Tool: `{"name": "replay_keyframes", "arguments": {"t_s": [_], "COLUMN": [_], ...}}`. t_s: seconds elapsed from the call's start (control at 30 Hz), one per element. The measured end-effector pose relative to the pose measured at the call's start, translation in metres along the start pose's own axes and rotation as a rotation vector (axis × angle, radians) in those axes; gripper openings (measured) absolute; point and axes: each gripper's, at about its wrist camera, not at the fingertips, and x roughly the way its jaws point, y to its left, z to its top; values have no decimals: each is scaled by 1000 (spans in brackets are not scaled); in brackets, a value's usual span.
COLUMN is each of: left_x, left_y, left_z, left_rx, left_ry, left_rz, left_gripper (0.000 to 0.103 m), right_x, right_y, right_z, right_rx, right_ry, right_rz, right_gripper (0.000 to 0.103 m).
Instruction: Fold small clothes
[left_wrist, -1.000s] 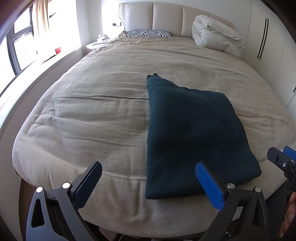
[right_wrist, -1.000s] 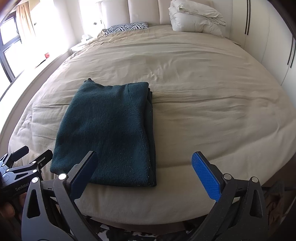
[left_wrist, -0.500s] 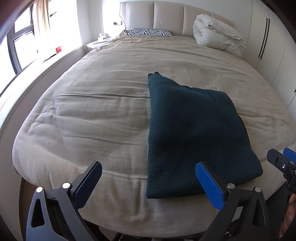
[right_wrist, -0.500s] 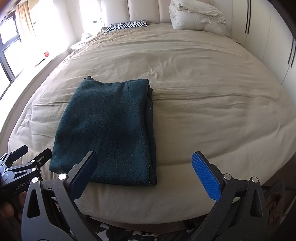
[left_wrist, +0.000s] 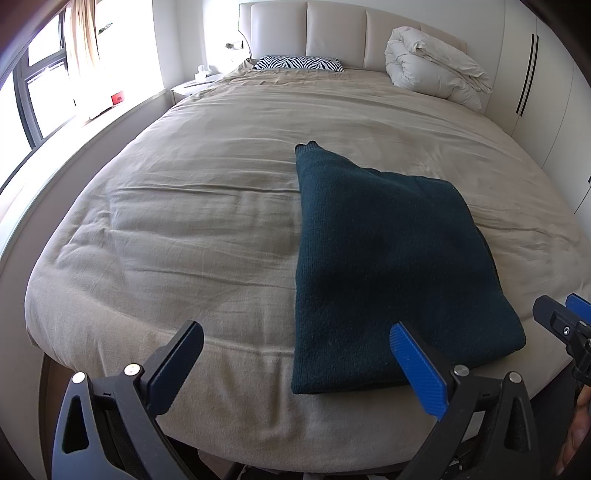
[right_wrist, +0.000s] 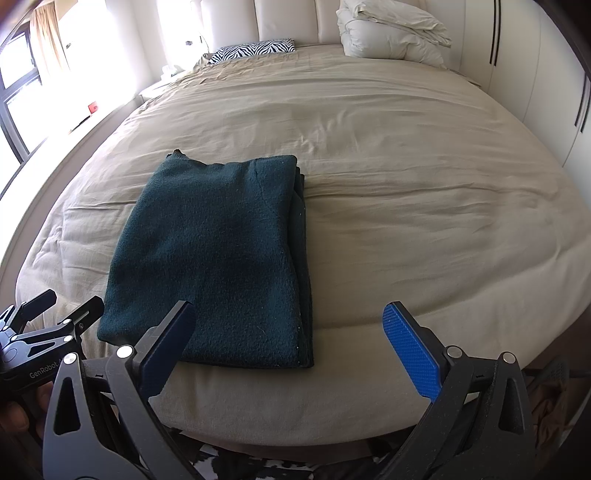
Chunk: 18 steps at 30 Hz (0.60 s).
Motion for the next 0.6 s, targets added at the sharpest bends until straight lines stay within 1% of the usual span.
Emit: {"name": "replay_keyframes", "arguments": {"t_s": [0.6], "left_x": [2], "left_y": [1], "left_z": [-3], "left_rx": [5], "left_ry": [7], "left_rz": [1], "left_gripper": [103], "right_x": [3], "right_y": [1], "right_z": [-3], "right_rx": [2], "right_ry": [6], "right_rz": [-1], "right_gripper": [103]}}
